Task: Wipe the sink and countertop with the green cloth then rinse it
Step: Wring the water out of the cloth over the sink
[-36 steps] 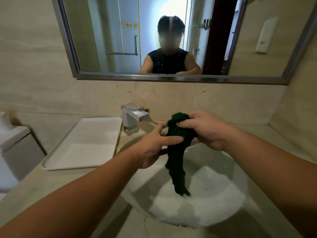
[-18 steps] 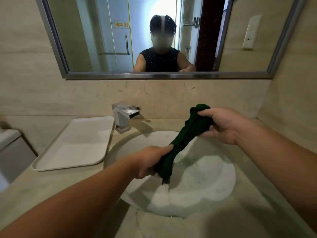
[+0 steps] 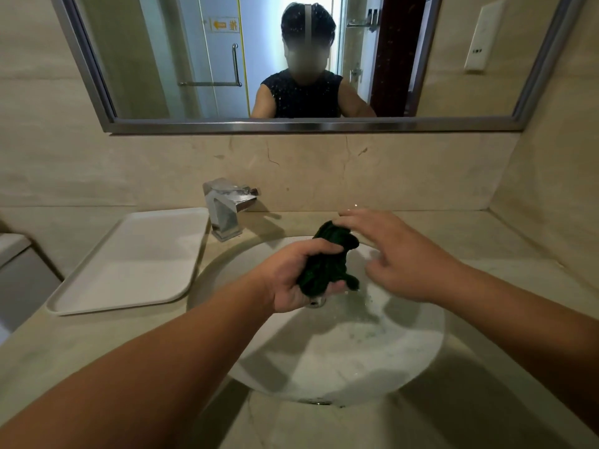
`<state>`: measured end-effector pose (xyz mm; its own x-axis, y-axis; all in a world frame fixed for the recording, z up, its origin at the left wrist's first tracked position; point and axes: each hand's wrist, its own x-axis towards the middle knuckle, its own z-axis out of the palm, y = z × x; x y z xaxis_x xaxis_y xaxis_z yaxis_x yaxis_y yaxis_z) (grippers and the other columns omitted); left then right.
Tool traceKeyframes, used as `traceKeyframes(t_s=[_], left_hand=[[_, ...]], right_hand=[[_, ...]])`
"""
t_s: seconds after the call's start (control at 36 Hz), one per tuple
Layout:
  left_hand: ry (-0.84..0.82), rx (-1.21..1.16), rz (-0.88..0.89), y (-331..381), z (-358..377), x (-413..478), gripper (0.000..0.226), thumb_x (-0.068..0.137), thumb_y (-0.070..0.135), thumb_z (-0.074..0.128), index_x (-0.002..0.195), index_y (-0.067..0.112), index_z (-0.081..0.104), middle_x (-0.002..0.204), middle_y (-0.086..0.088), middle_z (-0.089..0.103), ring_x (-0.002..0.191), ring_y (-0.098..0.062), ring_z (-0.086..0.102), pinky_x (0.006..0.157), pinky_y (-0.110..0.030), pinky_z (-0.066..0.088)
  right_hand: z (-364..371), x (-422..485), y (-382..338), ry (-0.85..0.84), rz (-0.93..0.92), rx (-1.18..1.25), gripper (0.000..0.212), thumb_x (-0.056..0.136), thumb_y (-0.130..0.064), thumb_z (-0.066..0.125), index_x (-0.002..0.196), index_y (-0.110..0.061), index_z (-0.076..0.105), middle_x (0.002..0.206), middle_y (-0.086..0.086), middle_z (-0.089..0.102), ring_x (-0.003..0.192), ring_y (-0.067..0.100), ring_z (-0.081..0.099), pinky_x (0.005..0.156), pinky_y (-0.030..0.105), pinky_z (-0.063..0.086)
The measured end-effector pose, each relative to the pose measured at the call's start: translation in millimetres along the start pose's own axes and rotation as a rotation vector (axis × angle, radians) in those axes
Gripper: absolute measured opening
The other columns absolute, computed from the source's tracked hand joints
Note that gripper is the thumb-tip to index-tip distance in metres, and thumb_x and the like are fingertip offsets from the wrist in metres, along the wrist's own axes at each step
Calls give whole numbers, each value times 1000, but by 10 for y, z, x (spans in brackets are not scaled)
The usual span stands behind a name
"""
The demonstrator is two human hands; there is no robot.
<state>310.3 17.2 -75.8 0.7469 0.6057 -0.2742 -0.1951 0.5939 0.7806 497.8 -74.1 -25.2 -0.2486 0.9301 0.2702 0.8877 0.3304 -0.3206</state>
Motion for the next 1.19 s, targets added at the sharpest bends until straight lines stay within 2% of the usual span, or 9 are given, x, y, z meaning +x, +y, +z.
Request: traceKeyframes(t_s=[0.08, 0.17, 0.28, 0.47, 0.64, 0.78, 0.94, 1.08, 1.19], left_hand=[[-83, 127, -52, 37, 49, -14, 25, 80, 5, 76, 104, 5, 69, 92, -13, 66, 76, -20, 67, 65, -28, 55], [-219, 344, -111, 68, 162, -40, 15, 90, -5, 66, 99, 5, 72, 90, -11, 69, 72, -17, 65, 68, -25, 58], [-93, 851, -143, 75, 273, -2, 27, 85, 5, 76, 108, -5, 67, 87, -14, 64, 76, -24, 60, 76, -38, 51], [243, 1773, 270, -32, 378, 6, 49, 87, 14, 71, 128, 16, 44, 98, -8, 65, 77, -26, 65, 55, -37, 52], [196, 2135, 696, -243, 71, 42, 46, 90, 22, 63, 135, 22, 53, 102, -9, 60, 83, -37, 62, 64, -44, 53], [241, 1714, 397, -124, 56, -22, 27, 94, 20, 62, 121, 24, 59, 103, -7, 67, 90, -33, 67, 75, -45, 60], [261, 692, -2, 160, -92, -46, 30, 95, 7, 55, 125, 6, 61, 90, -15, 55, 56, -19, 47, 40, -24, 39], [48, 282, -214, 439, -169, -111, 38, 85, 13, 59, 121, 15, 47, 68, -1, 50, 48, -8, 32, 29, -14, 28], [-198, 352, -321, 564, -134, -233, 23, 91, 15, 63, 114, 9, 61, 69, -2, 53, 48, -6, 45, 34, -13, 33]], right_hand=[[196, -25, 251, -36, -190, -399, 99, 84, -11, 66, 164, -34, 12, 173, -2, 14, 159, 24, 13, 128, 37, 13], [282, 10, 271, 23, -271, -508, 82, 93, -27, 67, 160, -31, 21, 153, 6, 48, 131, 30, 54, 104, 45, 51], [213, 67, 138, -110, -120, -625, 51, 93, -43, 60, 139, -32, 40, 115, -5, 62, 91, 20, 66, 66, 35, 53], [250, 206, 164, -458, 396, -47, 20, 82, -33, 71, 93, -19, 63, 71, 0, 68, 57, 18, 61, 53, 38, 49], [170, 173, 204, -581, 740, 566, 36, 83, -16, 80, 112, 0, 67, 78, 13, 59, 54, 19, 52, 44, 28, 32], [86, 178, 114, -512, 795, 851, 32, 95, -17, 71, 119, 3, 67, 92, 17, 73, 67, 19, 66, 50, 24, 54], [-45, 193, -19, -1, 687, 1186, 32, 93, 3, 69, 124, 3, 63, 117, 28, 70, 98, 32, 78, 83, 36, 65], [58, 79, -116, 141, 177, 411, 67, 90, -6, 67, 148, -34, 48, 139, -8, 61, 123, 6, 62, 109, 32, 49], [238, 23, -4, 170, -137, -326, 97, 85, -17, 71, 165, -27, 16, 174, -1, 14, 160, 28, 10, 126, 53, 21]])
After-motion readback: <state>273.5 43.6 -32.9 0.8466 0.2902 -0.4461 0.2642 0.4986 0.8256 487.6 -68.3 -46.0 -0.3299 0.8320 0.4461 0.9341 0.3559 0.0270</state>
